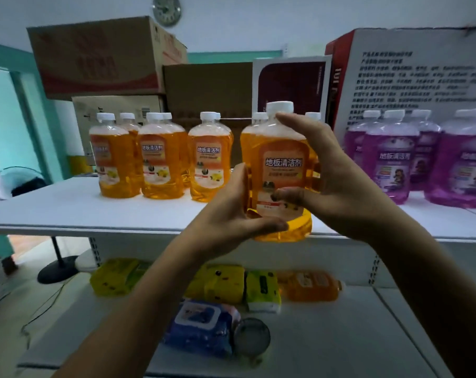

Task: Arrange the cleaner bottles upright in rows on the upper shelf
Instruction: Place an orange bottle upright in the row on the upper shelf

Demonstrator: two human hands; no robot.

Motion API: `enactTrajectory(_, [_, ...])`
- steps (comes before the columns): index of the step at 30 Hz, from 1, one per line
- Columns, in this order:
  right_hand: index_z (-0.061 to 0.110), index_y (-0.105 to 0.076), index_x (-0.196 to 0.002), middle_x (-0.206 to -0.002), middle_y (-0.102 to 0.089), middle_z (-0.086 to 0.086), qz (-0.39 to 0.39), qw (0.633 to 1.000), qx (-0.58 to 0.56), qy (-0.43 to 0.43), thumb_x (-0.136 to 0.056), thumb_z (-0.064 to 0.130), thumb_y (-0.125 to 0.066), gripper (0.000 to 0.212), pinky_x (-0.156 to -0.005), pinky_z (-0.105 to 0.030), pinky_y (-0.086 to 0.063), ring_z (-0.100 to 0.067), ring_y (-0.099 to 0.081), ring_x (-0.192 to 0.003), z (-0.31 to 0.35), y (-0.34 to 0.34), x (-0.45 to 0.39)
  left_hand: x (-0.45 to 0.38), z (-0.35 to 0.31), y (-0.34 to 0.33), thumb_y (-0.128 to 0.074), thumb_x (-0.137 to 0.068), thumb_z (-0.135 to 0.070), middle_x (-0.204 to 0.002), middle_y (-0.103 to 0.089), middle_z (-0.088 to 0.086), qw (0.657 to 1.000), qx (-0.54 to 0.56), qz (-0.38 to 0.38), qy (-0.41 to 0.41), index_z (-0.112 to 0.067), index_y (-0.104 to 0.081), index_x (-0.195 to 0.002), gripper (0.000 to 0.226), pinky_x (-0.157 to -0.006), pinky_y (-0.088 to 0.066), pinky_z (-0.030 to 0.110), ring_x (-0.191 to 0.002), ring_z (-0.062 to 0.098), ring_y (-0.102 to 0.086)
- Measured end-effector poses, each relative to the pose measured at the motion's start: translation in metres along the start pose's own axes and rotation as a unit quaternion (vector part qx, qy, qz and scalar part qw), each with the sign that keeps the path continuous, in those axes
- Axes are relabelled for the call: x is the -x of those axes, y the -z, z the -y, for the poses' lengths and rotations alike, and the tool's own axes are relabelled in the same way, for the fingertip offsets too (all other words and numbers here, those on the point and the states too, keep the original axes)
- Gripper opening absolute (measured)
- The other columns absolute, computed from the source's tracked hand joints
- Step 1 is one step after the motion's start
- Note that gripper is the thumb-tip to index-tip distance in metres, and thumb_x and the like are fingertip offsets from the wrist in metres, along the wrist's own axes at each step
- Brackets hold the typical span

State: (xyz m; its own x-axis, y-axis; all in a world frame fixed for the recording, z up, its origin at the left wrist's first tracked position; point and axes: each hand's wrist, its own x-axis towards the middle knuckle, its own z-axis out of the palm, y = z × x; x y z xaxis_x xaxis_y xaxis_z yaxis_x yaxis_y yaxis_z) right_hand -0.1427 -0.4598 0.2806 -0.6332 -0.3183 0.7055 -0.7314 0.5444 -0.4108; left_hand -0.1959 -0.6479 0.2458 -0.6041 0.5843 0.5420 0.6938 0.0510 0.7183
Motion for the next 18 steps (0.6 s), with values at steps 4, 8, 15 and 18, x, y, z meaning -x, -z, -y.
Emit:
enactTrajectory(4, [0.039, -0.024, -0.150, -0.145, -0.028, 0.009, -0.008, 0.992, 0.107, -0.067, -0.082, 0.008, -0.077, 0.091, -0.104, -0.033, -0.050, -0.012, -0.037, -0.134, 0.012, -0.011, -0.009, -0.009, 0.011, 0.013, -0.080, -0.075, -0.023, -0.122, -0.057, -0.011, 0.999, -0.044, 0.019, 0.003, -0.022, -0.034, -0.133, 0.074, -0.086, -0.055, 0.020, -0.109, 0.001, -0.062])
enactTrajectory(8, [0.043, -0.026, -0.148, -0.147, -0.028, -0.001, 0.039, 0.957, 0.247, -0.147, -0.084, 0.011, -0.077, 0.088, -0.101, -0.030, -0.047, -0.013, -0.036, -0.124, 0.035, -0.006, -0.031, -0.016, 0.019, 0.012, -0.078, -0.080, -0.028, -0.119, -0.052, -0.015, 0.996, -0.079, 0.028, 0.002, -0.020, -0.031, -0.137, 0.074, -0.088, -0.052, 0.017, -0.112, 0.003, -0.058])
enactTrajectory(15, [0.045, -0.015, -0.151, -0.155, -0.016, -0.002, 0.045, 0.942, 0.276, -0.183, -0.080, -0.005, -0.074, 0.105, -0.110, -0.042, -0.043, -0.030, -0.032, -0.139, 0.009, -0.022, -0.041, -0.022, 0.036, -0.001, -0.068, -0.089, -0.027, -0.141, -0.050, -0.006, 0.993, -0.111, -0.011, 0.038, -0.024, -0.018, -0.148, 0.077, -0.098, -0.043, 0.029, -0.112, 0.004, -0.057])
enactTrajectory(18, [0.044, -0.015, -0.151, -0.156, -0.014, -0.003, 0.036, 0.941, 0.278, -0.189, -0.080, -0.008, -0.073, 0.106, -0.110, -0.044, -0.043, -0.032, -0.031, -0.139, -0.003, -0.028, -0.051, -0.025, 0.048, -0.005, -0.066, -0.091, -0.028, -0.149, -0.042, 0.001, 0.977, -0.193, -0.063, 0.057, -0.022, -0.015, -0.151, 0.078, -0.107, -0.042, 0.041, -0.133, 0.022, -0.046])
